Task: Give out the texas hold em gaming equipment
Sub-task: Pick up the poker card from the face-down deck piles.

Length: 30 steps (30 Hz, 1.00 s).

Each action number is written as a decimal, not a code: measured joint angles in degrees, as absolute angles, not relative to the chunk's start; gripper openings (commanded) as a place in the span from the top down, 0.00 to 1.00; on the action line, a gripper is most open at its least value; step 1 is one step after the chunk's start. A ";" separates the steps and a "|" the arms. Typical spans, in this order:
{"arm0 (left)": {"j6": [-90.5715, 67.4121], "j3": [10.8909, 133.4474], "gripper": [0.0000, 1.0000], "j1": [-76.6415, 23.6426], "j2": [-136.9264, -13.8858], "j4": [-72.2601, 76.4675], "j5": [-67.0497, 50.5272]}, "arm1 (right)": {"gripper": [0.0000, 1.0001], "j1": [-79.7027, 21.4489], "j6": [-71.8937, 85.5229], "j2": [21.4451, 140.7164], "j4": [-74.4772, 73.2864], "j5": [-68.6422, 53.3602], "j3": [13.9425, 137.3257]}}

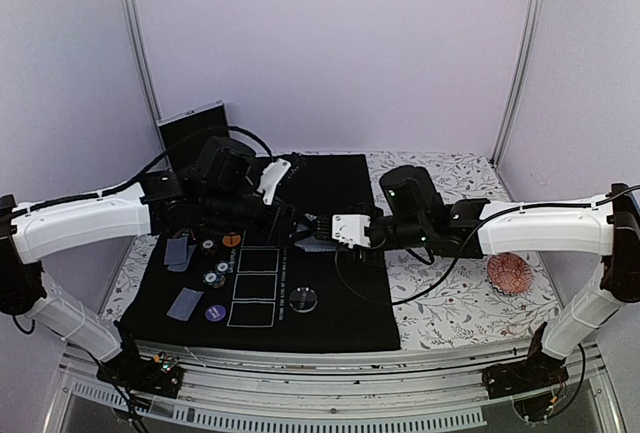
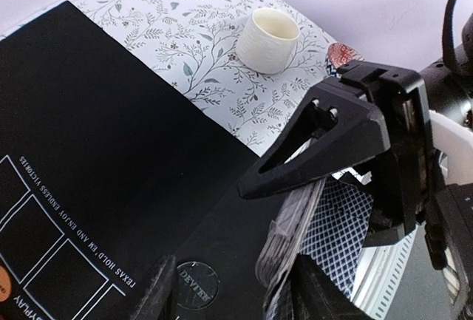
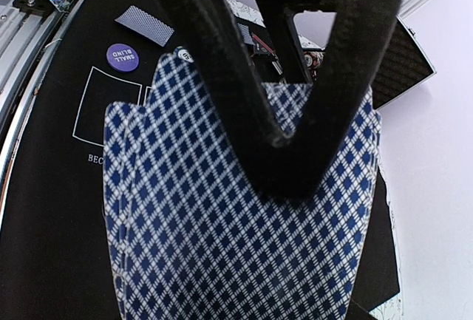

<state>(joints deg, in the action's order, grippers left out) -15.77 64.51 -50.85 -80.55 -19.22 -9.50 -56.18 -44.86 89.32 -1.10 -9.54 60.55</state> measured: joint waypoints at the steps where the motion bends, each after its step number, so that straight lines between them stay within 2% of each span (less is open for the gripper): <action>1: -15.77 64.29 0.45 -50.72 -80.16 -19.25 -9.45 | 0.49 -56.18 -44.86 89.32 -1.10 -9.54 60.55; 5: -15.77 63.51 0.39 -50.50 -78.63 -19.66 -9.34 | 0.49 -56.18 -44.88 89.32 -1.13 -9.54 60.55; 10: -15.88 63.37 0.37 -50.22 -77.12 -20.12 -10.04 | 0.49 -56.18 -44.88 89.32 -1.13 -9.54 60.55; 12: -16.05 63.35 0.42 -49.93 -76.34 -20.21 -10.44 | 0.49 -56.18 -44.88 89.32 -1.15 -9.54 60.55; 15: -16.53 63.20 0.60 -49.39 -74.56 -19.97 -11.40 | 0.49 -56.18 -44.88 89.32 -1.19 -9.54 60.55; 16: -16.73 63.09 0.63 -49.23 -73.97 -19.73 -11.81 | 0.49 -56.18 -44.88 89.32 -1.19 -9.54 60.55; 27: -17.12 62.94 0.66 -49.06 -74.02 -18.72 -14.90 | 0.49 -56.18 -44.88 89.32 -1.28 -9.56 60.55; 30: -17.06 62.94 0.73 -49.06 -74.94 -18.72 -15.00 | 0.49 -56.18 -44.88 89.32 -1.30 -9.56 60.55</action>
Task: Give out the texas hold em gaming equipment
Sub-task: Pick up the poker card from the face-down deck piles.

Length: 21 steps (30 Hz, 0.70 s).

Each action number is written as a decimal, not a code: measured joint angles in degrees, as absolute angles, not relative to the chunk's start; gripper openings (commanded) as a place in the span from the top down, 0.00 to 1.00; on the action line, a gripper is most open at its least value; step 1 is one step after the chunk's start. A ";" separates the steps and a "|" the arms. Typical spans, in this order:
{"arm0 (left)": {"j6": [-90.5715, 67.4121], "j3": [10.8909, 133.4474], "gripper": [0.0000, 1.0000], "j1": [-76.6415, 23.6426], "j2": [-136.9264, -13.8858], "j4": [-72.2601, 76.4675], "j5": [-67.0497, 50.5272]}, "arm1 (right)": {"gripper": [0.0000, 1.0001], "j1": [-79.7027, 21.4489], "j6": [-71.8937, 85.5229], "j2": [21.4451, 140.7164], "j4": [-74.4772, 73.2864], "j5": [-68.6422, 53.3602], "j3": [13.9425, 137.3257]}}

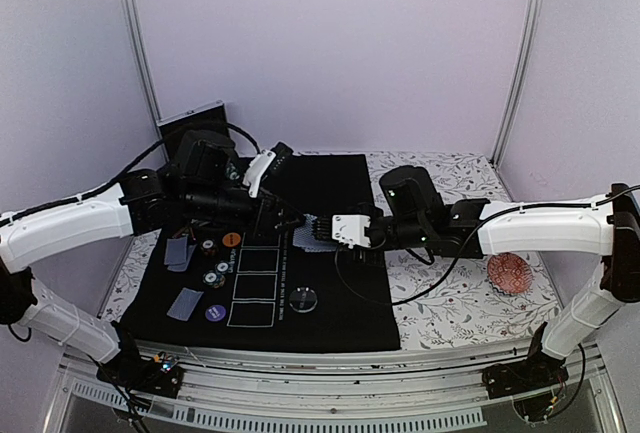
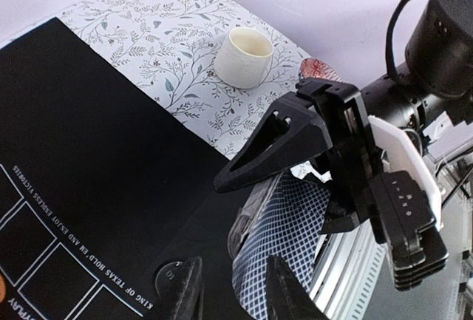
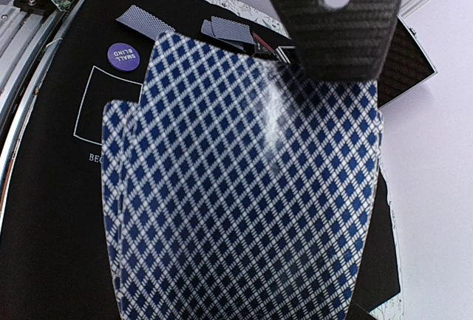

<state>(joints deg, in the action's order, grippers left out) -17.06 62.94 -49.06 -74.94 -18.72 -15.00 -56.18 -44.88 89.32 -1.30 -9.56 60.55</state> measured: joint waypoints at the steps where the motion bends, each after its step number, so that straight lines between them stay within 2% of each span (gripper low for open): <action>1: -17.10 62.94 0.75 -49.06 -75.22 -18.72 -15.05 | 0.50 -56.18 -44.88 89.32 -1.30 -9.56 60.55; 3: -16.93 62.94 0.81 -49.06 -75.64 -18.72 -15.29 | 0.50 -56.18 -44.88 89.32 -1.30 -9.56 60.55; 6: -16.86 62.94 0.99 -49.06 -75.85 -18.72 -15.81 | 0.50 -56.18 -44.88 89.32 -1.30 -9.56 60.55; 21: -16.51 62.08 1.00 -48.84 -72.60 -18.57 -15.84 | 0.50 -55.42 -44.77 89.32 -1.28 -9.61 60.53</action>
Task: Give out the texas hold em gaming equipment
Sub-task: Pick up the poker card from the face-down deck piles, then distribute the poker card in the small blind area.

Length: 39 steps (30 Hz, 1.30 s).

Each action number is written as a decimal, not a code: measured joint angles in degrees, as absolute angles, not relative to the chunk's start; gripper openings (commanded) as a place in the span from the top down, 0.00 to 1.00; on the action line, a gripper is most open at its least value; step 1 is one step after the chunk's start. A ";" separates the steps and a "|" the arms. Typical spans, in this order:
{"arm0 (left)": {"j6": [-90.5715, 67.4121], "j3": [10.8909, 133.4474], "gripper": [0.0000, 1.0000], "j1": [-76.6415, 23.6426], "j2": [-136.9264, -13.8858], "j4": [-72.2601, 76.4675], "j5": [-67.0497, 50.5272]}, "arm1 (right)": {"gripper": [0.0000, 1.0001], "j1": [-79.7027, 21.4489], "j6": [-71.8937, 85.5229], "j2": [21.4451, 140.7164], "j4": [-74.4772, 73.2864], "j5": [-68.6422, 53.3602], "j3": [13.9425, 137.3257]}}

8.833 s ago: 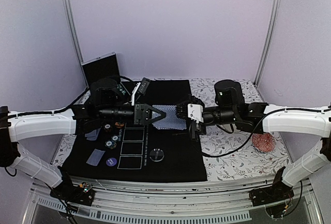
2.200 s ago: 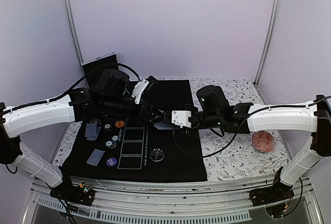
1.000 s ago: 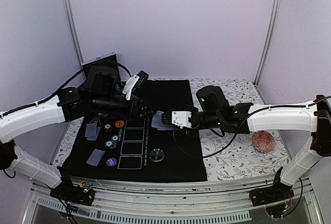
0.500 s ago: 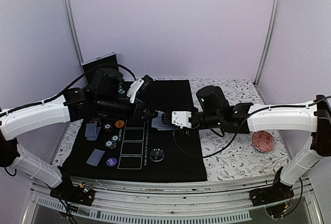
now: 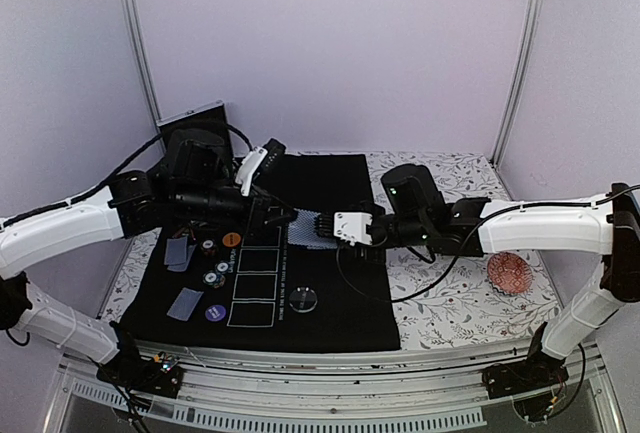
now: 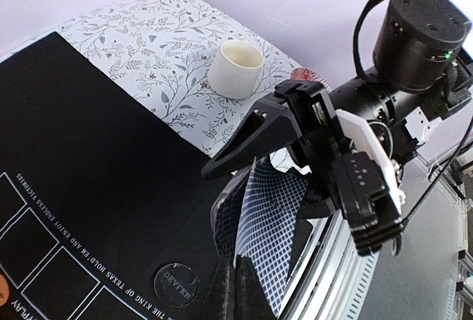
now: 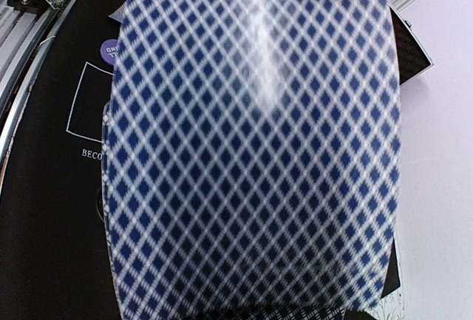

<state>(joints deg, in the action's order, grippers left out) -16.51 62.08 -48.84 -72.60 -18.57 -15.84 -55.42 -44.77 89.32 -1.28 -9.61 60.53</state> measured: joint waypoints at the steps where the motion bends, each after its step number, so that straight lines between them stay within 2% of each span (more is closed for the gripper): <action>1: -16.60 61.52 1.00 -48.71 -71.75 -18.20 -15.84 | 0.50 -55.16 -44.71 89.32 -1.28 -9.61 60.47; 11: -23.07 54.04 1.00 -46.74 -63.00 -13.37 -11.81 | 0.50 -52.25 -43.16 89.32 -0.84 -10.59 58.41; 20: -37.45 43.53 1.00 -42.83 -48.21 -12.40 1.96 | 0.50 -51.27 -42.13 89.32 0.56 -10.98 57.84; 30: -64.20 27.92 1.00 -37.52 -23.33 -35.97 19.07 | 0.50 -51.24 -41.78 89.12 1.69 -12.32 55.57; 39: -81.82 17.98 1.00 -37.08 -17.98 -48.62 22.98 | 0.50 -51.24 -41.56 88.55 2.00 -12.99 54.92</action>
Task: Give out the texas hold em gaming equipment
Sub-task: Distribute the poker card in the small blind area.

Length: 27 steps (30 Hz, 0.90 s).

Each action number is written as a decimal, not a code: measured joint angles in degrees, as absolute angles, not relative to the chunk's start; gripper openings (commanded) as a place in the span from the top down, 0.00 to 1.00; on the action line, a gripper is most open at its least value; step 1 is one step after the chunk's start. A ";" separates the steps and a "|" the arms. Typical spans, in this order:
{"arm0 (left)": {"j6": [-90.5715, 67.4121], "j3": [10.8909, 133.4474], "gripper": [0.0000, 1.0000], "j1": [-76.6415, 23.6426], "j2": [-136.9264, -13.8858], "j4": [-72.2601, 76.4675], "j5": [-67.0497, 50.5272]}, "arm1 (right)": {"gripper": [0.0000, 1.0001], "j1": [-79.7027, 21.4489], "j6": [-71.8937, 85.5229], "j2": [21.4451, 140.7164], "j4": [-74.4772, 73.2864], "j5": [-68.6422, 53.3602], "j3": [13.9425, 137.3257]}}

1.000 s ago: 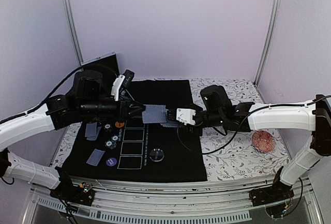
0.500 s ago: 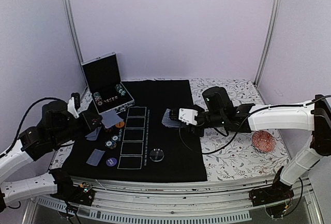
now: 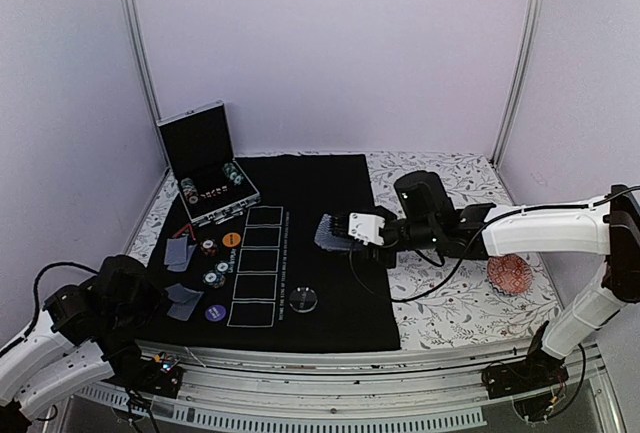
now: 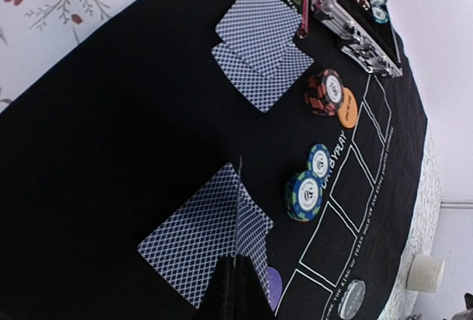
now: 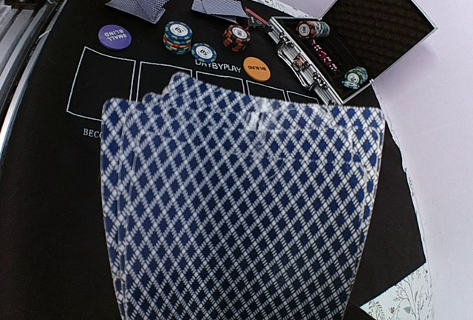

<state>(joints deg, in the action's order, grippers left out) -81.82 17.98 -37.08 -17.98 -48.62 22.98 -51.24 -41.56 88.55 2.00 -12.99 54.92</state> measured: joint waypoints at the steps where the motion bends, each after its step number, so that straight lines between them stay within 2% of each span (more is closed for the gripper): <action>1: -82.48 17.67 1.00 -37.06 -17.82 -49.23 23.18 | 0.50 -51.24 -41.54 88.33 2.07 -13.06 54.76; 14: -85.12 17.45 1.00 -36.60 -18.90 -50.96 24.97 | 0.50 -51.24 -41.15 87.48 2.66 -14.06 54.35; 15: -85.10 17.45 0.95 -36.60 -19.05 -50.94 24.97 | 0.50 -51.24 -41.12 87.48 2.63 -14.09 54.35; 17: -85.03 17.45 0.78 -36.58 -19.88 -50.94 24.99 | 0.50 -51.24 -41.12 87.48 2.63 -14.11 54.35; 20: -84.64 17.54 0.65 -36.45 -21.63 -51.59 25.50 | 0.50 -51.24 -41.12 87.46 2.63 -14.11 54.35; 23: -85.25 18.57 0.57 -36.34 -24.73 -52.73 26.79 | 0.50 -51.24 -41.12 87.46 2.61 -14.15 54.35; 27: -85.14 21.98 0.54 -36.29 -29.32 -54.22 29.30 | 0.50 -51.24 -41.12 87.46 2.57 -14.33 54.35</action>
